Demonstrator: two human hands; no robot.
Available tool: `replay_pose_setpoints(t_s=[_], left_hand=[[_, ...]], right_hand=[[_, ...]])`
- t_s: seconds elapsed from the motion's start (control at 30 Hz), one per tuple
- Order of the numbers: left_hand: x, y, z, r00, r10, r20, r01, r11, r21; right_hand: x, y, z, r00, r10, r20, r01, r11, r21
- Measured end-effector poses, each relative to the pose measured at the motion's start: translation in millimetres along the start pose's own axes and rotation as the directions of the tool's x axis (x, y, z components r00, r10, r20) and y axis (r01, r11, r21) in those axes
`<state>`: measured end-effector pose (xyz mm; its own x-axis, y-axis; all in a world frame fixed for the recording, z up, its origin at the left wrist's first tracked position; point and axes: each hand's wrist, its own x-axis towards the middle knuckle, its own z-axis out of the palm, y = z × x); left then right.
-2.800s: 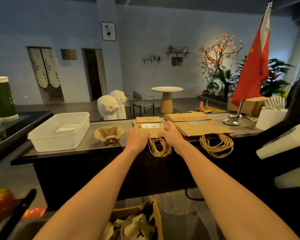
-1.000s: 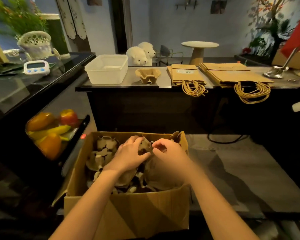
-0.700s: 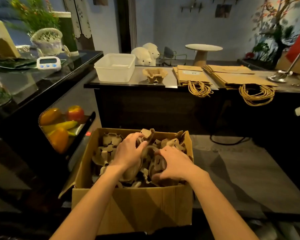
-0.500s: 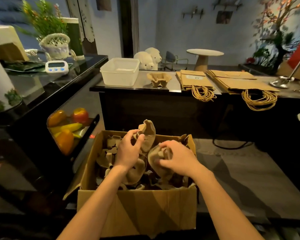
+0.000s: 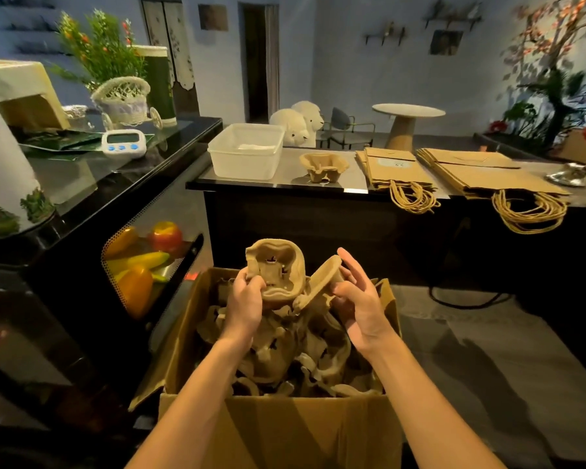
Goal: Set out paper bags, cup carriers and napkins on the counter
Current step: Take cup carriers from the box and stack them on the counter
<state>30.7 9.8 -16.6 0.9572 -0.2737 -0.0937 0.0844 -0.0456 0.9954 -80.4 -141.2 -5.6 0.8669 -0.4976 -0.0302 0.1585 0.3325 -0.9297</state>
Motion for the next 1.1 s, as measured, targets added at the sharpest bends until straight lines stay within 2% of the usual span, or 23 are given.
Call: replay_pose_setpoints(t_s=[0.17, 0.23, 0.4, 0.47, 0.53, 0.6, 0.67, 0.7, 0.87, 0.97, 1.1], left_hand=[[6, 3, 1, 1.0, -0.03, -0.002, 0.03, 1.0, -0.009], [8, 1, -1, 0.999, -0.037, -0.022, 0.038, 0.998, 0.043], [10, -4, -7, 0.989, 0.023, -0.145, 0.008, 0.978, 0.207], [9, -3, -9, 0.988, 0.052, -0.146, -0.009, 0.959, 0.283], [9, -4, -12, 0.995, 0.057, -0.082, -0.028, 0.948, 0.318], [7, -2, -16, 0.999, 0.037, -0.01, -0.033, 0.953, 0.301], [6, 0, -20, 0.999, 0.018, 0.036, -0.026, 0.967, 0.253], [5, 1, -22, 0.998, 0.014, 0.053, -0.026, 0.973, 0.229], [4, 4, -28, 0.981, -0.04, 0.189, 0.008, 0.986, 0.164], [4, 3, -30, 0.966, -0.032, 0.256, -0.001, 0.991, 0.131], [6, -1, -33, 0.965, -0.021, 0.262, -0.019, 0.989, 0.149]], right_hand=[[12, -2, -6, 0.998, 0.031, 0.05, -0.042, 0.975, 0.216], [14, -2, -7, 0.998, 0.037, 0.057, -0.051, 0.962, 0.267], [18, -1, -12, 0.998, 0.045, 0.046, -0.056, 0.957, 0.285], [20, 0, -14, 0.999, 0.032, 0.042, -0.042, 0.962, 0.269], [19, 1, -12, 0.997, 0.025, 0.068, -0.036, 0.985, 0.168], [18, 5, -7, 0.995, 0.017, 0.102, -0.007, 0.995, -0.1], [18, 6, -2, 0.992, 0.001, 0.125, 0.04, 0.944, -0.328], [18, 6, -1, 0.991, -0.008, 0.136, 0.06, 0.922, -0.382], [23, 6, 7, 0.966, 0.002, 0.258, 0.15, 0.81, -0.567], [28, 10, 14, 0.966, 0.005, 0.257, 0.172, 0.732, -0.659], [26, 17, 20, 0.966, -0.012, 0.259, 0.189, 0.718, -0.67]])
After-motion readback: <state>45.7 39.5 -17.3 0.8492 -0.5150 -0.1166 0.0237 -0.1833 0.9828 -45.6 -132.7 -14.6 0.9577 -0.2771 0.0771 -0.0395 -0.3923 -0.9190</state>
